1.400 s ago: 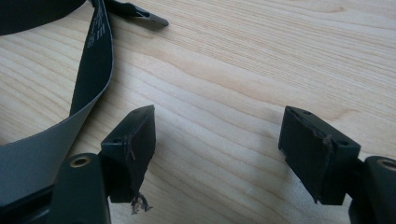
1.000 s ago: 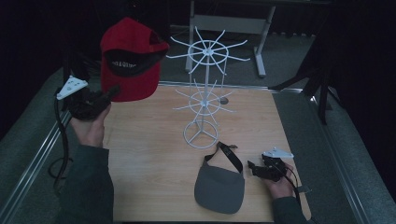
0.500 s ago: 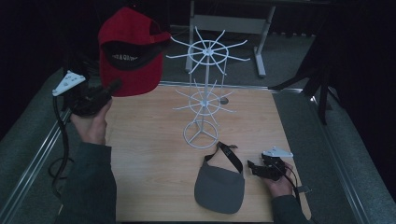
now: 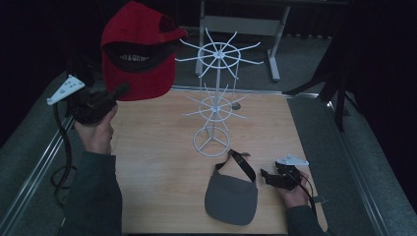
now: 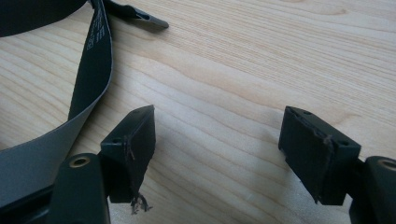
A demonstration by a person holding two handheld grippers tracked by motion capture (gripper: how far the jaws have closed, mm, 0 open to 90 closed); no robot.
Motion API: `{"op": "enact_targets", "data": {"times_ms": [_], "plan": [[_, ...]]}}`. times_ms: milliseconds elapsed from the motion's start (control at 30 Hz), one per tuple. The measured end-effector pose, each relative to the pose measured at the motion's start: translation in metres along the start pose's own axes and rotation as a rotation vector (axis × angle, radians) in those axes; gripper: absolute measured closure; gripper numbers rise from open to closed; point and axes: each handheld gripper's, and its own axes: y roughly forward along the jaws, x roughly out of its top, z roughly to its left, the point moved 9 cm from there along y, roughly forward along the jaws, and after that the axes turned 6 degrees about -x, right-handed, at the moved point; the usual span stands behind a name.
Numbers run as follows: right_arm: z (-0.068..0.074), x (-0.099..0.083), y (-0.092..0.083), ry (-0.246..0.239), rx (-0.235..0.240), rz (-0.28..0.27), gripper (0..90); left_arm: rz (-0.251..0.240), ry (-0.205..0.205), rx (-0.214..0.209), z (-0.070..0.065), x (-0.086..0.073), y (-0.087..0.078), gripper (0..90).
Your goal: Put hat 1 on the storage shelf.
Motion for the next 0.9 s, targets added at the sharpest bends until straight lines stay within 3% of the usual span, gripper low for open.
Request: {"op": "enact_targets", "data": {"times_ms": [200, 433, 633, 900], "plan": [[0.0, 0.0, 0.0, 0.0, 0.0, 0.0, 27.2, 0.019, 0.027, -0.018, -0.004, -0.006, -0.001, 85.9], [0.0, 0.0, 0.0, 0.0, 0.0, 0.0, 27.2, 0.045, 0.05, 0.005, -0.002, -0.02, -0.003, 85.8], [0.0, 0.0, 0.0, 0.0, 0.0, 0.0, 27.2, 0.117, 0.127, 0.043, -0.002, -0.044, 0.0, 85.7], [0.0, 0.0, 0.0, 0.001, 0.0, 0.001, 27.2, 0.18, 0.148, 0.067, 0.001, -0.073, 0.002, 85.7]]}}
